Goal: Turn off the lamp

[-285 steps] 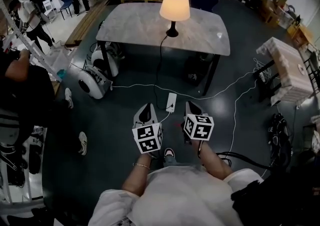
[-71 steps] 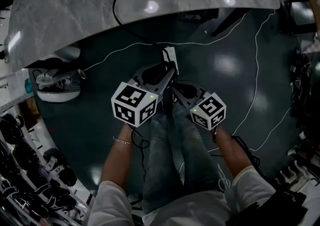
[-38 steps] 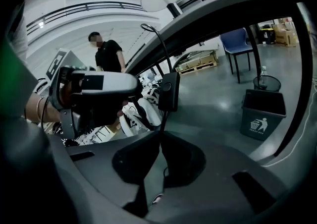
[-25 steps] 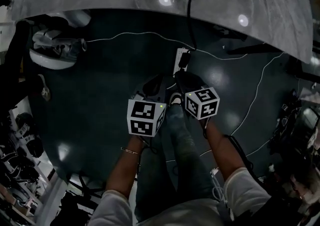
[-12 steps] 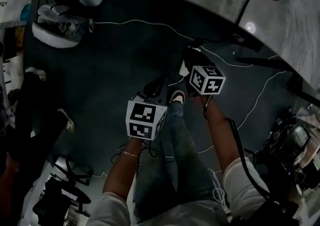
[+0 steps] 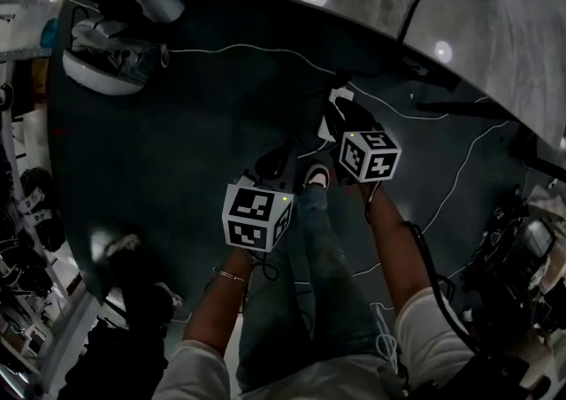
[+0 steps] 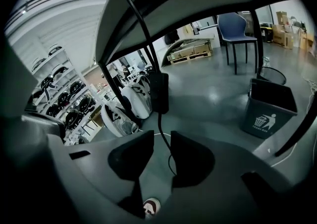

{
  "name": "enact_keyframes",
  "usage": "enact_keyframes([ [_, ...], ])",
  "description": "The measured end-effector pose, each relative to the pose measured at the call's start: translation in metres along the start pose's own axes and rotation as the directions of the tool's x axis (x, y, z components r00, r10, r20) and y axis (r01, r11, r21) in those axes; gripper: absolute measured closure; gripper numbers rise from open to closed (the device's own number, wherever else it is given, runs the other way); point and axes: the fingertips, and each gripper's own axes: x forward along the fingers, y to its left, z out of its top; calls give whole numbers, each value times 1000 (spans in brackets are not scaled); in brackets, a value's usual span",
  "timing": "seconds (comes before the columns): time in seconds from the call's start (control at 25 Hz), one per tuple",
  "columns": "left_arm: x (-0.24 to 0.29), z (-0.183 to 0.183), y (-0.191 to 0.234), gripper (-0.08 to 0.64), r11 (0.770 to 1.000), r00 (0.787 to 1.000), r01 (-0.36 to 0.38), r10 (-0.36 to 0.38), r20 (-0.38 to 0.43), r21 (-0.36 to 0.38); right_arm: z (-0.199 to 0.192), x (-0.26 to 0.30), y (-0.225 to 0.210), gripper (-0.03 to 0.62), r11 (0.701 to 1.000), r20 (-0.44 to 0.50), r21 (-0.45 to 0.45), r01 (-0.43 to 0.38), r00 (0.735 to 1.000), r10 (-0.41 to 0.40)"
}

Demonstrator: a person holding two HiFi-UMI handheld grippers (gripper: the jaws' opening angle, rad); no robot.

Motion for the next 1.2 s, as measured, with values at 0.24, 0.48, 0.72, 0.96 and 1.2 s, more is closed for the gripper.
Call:
enact_keyframes([
  [0.24,-27,19,-24,552,1000,1000,-8,9,17,-22,22,-67,11,506,999,45,10,47,998,-48],
  [0.48,-85,65,-61,552,997,991,-78,79,112,-19,88,-158,71,552,996,149,-24,86,985,-82],
  [0.72,-155,119,-111,552,994,973,-105,98,210,20,154,-249,128,564,996,278,10,90,956,-90],
  [0.96,-198,194,-142,552,985,928,-145,103,358,93,226,-316,141,571,994,424,59,95,899,-111],
  [1.2,-232,218,-178,552,983,901,-132,67,428,124,227,-371,151,571,992,464,62,110,877,-126],
])
